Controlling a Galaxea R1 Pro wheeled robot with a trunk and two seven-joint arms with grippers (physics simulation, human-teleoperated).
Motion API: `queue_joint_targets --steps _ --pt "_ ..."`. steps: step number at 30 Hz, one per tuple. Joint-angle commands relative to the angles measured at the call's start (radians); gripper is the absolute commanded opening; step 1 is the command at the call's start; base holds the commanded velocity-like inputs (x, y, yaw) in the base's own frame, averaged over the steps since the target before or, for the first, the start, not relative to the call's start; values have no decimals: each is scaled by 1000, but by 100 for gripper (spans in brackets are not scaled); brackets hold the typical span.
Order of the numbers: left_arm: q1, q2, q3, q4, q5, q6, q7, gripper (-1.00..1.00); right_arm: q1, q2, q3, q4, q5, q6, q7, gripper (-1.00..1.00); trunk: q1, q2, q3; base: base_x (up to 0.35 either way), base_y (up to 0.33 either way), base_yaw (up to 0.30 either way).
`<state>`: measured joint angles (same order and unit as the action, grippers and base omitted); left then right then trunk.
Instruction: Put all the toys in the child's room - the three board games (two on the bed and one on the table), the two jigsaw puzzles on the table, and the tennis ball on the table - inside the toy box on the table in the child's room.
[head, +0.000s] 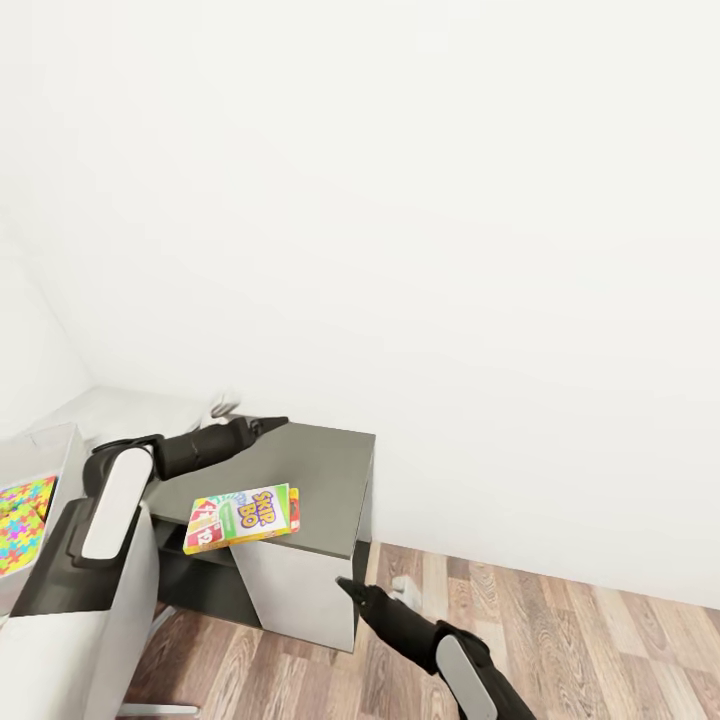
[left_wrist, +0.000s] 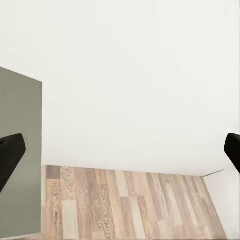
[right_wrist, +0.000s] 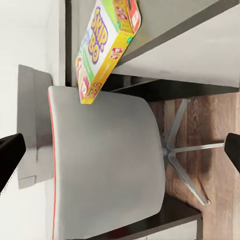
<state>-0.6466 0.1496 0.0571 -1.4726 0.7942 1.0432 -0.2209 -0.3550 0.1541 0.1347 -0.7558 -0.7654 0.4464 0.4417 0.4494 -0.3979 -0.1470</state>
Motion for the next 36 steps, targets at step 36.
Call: queue_joint_targets --steps 36 --pt "34 117 7 0 -8 4 -630 100 0 12 90 1 -6 -75 1 100 1 -2 -2 0 0 0"
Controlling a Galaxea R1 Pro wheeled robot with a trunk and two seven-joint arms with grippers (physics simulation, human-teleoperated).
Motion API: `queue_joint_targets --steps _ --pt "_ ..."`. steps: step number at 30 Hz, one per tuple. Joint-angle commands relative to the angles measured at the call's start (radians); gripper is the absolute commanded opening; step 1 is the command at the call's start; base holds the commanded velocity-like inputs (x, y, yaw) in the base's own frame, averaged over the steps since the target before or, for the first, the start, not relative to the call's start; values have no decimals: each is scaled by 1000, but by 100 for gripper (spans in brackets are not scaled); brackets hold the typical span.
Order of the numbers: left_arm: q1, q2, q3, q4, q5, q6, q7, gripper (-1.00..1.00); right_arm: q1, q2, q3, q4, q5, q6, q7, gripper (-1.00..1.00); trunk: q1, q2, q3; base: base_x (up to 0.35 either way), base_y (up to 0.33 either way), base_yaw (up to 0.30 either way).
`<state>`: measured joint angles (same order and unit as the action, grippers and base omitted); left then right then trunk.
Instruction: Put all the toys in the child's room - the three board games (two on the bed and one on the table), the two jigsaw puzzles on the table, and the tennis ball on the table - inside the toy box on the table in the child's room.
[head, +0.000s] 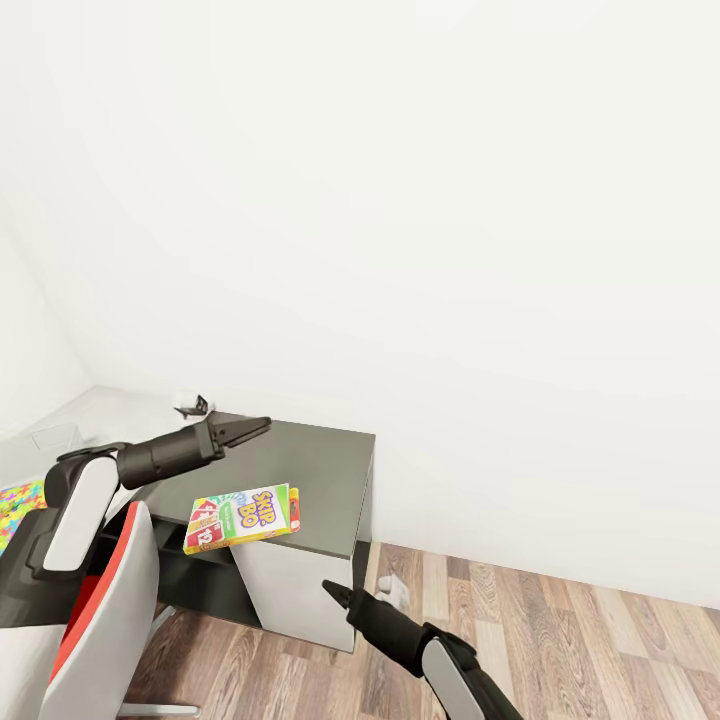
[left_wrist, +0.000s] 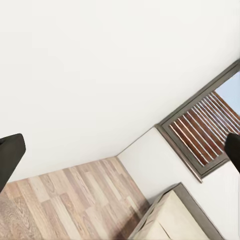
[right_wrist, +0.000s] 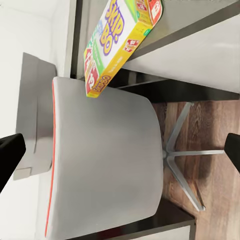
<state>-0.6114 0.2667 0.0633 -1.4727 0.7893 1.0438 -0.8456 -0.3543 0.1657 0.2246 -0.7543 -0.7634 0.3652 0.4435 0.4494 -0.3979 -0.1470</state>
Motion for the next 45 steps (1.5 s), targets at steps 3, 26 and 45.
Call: queue_joint_targets --steps 3,26,45 --pt "2 0 2 0 -3 3 -7 100 0 0 2 0 -8 3 0 100 1 -2 -2 0 0 0" --pt "4 0 4 0 -6 3 -8 100 -6 9 7 69 -26 -136 -36 100 1 -2 -2 0 0 0" --pt "4 2 35 0 -7 3 -5 100 -3 9 22 94 -37 -139 -42 100 1 -2 -2 0 0 0"
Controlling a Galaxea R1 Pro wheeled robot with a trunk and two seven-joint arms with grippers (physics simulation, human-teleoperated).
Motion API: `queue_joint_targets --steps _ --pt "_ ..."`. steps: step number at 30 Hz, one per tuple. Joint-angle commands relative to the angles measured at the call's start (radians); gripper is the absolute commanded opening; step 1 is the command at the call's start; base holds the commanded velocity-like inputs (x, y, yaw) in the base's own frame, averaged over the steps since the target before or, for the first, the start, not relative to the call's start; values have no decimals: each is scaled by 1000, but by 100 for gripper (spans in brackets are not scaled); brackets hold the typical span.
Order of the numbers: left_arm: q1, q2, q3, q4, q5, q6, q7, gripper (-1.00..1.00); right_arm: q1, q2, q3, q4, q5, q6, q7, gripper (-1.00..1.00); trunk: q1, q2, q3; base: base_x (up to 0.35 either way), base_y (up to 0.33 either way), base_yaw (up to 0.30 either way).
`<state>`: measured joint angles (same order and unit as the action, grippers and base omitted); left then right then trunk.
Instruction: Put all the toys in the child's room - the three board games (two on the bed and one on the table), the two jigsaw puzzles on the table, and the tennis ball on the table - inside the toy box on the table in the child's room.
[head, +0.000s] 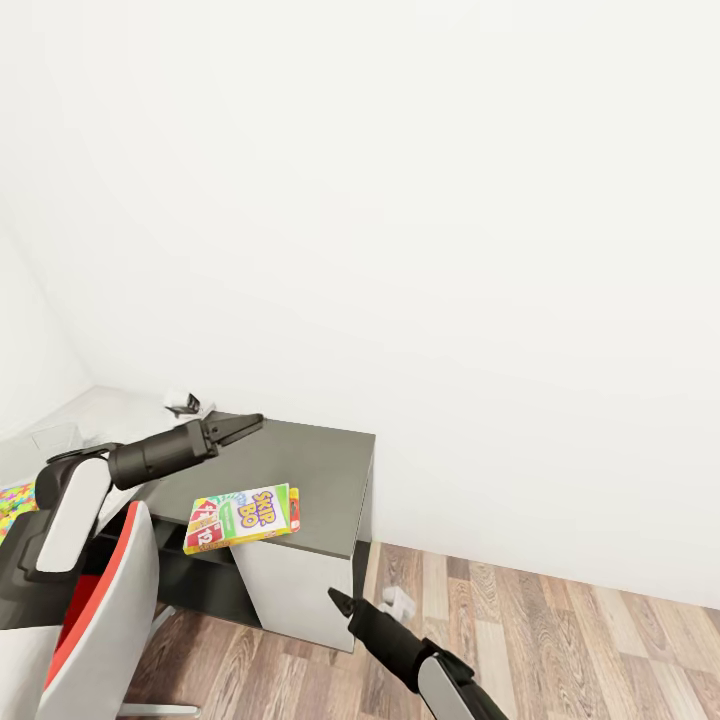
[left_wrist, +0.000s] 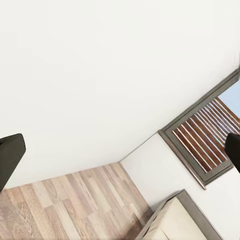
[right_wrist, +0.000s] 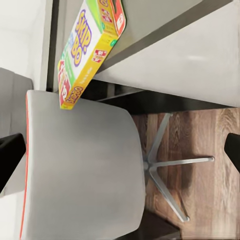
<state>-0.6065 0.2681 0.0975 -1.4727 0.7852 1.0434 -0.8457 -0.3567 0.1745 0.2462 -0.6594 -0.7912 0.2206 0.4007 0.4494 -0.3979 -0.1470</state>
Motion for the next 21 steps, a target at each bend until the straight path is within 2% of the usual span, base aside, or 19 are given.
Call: queue_joint_targets --steps 1,7,12,14,16,19,21 --pt "-2 1 6 0 -3 4 -5 100 -1 0 1 1 -9 6 0 100 1 -2 -2 0 0 0" --pt "-31 11 24 8 -3 4 0 100 -2 0 10 0 -11 9 -2 100 1 -2 -2 0 0 0" --pt "-123 29 10 51 0 4 2 100 -2 0 13 -4 -11 26 -1 100 1 -2 -2 0 0 0" --pt "-136 33 10 56 1 4 2 100 -2 0 14 -4 -11 38 0 100 1 -2 -2 0 0 0" --pt "-147 46 10 61 1 4 2 100 -2 0 14 -5 -11 55 1 100 1 -2 -2 0 0 0" --pt "-155 85 4 64 2 4 2 100 -2 0 14 -5 -11 70 3 100 1 -2 -2 0 0 0" --pt "-157 100 2 64 3 4 2 100 -1 0 14 -5 -11 75 4 100 1 -2 -2 0 0 0"
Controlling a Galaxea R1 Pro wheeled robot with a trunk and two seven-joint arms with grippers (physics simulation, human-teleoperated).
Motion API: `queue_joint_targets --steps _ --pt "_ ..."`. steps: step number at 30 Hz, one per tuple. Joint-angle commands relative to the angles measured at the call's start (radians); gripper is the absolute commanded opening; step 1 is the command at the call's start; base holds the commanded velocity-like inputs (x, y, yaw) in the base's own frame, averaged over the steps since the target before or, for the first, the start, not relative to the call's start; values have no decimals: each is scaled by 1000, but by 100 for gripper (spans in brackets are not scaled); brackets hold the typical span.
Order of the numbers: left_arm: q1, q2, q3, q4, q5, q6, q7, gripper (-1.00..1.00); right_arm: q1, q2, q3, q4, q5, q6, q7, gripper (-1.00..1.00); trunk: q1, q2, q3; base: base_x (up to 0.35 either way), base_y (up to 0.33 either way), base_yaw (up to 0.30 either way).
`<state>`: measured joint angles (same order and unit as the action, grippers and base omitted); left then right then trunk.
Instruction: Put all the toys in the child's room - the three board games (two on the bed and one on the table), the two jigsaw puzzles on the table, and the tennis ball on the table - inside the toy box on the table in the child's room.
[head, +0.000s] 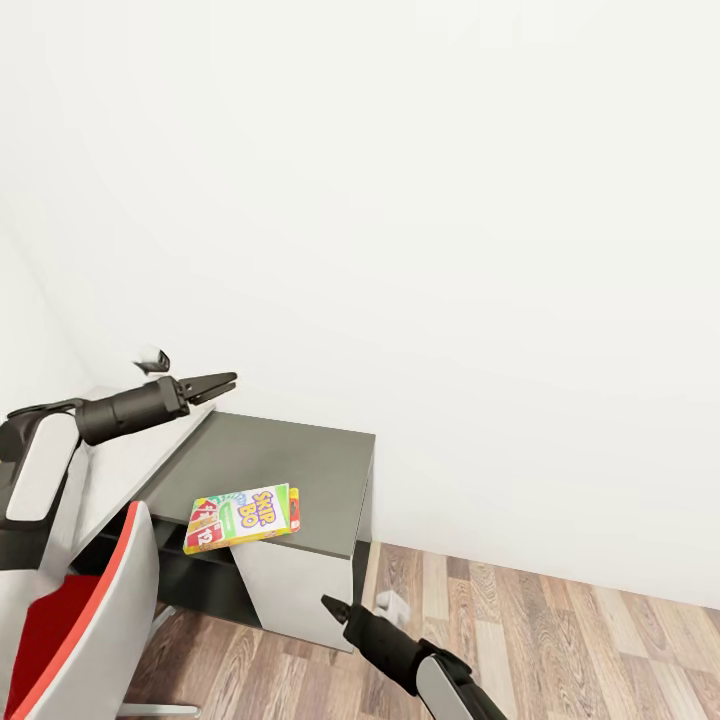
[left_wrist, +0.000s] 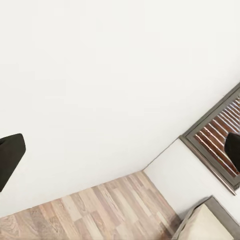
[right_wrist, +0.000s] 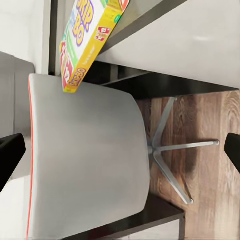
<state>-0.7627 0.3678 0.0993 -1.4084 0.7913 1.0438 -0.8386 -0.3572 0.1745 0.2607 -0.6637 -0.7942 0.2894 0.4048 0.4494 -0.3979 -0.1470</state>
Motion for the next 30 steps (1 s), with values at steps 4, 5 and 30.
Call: queue_joint_targets --steps 4,5,30 --pt "-4 11 3 2 -2 3 -5 100 0 0 3 2 -12 12 1 100 1 -2 -2 0 0 0" --pt "-6 13 3 2 -2 3 -5 100 0 0 5 2 -15 16 2 100 1 -2 -2 0 0 0" --pt "-221 20 -60 362 -15 3 65 100 -9 0 48 5 -403 167 3 100 1 -2 -2 0 0 0"
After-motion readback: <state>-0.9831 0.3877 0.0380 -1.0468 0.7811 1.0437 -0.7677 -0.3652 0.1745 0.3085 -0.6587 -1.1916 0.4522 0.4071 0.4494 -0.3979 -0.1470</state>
